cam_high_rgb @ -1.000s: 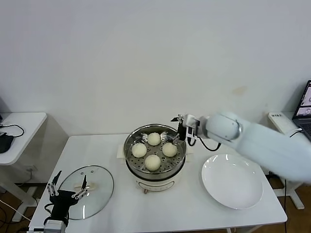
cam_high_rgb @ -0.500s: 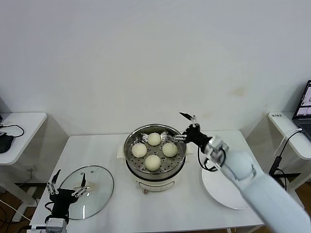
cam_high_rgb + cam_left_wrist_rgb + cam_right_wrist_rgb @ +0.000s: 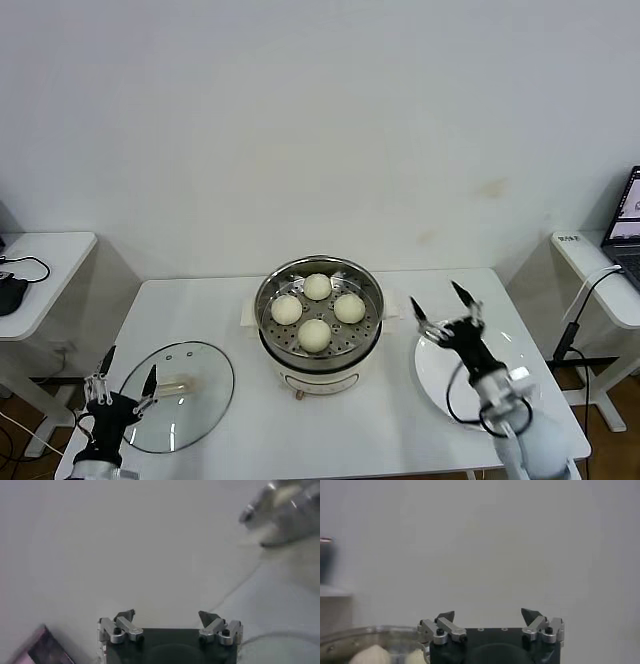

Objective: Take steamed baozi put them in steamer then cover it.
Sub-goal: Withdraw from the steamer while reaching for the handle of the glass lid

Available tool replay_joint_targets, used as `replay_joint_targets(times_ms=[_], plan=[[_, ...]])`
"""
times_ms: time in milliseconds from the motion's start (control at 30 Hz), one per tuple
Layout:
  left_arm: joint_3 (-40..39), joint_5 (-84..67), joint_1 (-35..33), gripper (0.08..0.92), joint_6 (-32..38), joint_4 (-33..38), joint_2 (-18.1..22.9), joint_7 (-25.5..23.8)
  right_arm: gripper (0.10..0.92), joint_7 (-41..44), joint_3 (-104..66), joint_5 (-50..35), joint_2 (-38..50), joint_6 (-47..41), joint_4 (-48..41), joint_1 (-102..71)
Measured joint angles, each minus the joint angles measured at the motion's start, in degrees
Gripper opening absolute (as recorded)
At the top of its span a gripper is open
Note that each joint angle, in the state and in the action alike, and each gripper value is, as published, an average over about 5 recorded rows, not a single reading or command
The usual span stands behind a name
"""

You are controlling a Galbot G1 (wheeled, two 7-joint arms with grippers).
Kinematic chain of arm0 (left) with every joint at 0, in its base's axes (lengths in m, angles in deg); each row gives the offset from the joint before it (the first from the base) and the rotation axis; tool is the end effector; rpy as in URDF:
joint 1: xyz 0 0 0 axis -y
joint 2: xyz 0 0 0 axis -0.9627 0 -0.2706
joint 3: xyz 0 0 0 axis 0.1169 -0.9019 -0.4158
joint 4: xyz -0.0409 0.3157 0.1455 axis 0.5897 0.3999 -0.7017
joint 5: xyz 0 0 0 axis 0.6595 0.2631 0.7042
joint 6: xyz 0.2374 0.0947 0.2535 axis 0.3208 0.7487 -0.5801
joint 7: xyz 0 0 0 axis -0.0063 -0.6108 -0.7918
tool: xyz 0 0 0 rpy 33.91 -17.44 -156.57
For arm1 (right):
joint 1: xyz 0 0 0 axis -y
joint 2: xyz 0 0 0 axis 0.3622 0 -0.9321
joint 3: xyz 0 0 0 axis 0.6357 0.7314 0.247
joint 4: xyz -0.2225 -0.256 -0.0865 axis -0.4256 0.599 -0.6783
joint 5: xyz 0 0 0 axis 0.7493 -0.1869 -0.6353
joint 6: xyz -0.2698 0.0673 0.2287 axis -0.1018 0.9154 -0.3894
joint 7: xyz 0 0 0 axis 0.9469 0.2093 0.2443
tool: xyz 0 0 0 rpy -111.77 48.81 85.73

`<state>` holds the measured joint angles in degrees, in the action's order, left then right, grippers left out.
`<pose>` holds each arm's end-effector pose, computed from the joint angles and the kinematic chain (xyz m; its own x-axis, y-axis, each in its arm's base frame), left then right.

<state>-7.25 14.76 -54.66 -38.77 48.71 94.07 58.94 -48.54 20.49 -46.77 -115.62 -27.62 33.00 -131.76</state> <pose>0.1444 0.1596 -0.3351 -0.9990 -0.0448 -0.0028 -0.0201 0.3926 0.9195 0.2423 -0.1080 -0.2923 -0.9659 -0.2397 -0.0976 -0.2316 0.9689 -0.0868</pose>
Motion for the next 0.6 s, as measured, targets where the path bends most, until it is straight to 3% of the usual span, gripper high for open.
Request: replay_joint_targets(times_ms=[267,600], plan=[[0.99,19.13,-1.26,0.823,3.19,-4.96,-2.28,1.77,0.823,-0.19,-6.57,0.22,-4.33,1.51,0.25,-6.46],[-0.37,27.96,1.18,0.823,4.02,-9.15,-3.63,1.43,0.823,-0.04,-10.2,-0.06,-7.37,1.87,0.07,-10.63]])
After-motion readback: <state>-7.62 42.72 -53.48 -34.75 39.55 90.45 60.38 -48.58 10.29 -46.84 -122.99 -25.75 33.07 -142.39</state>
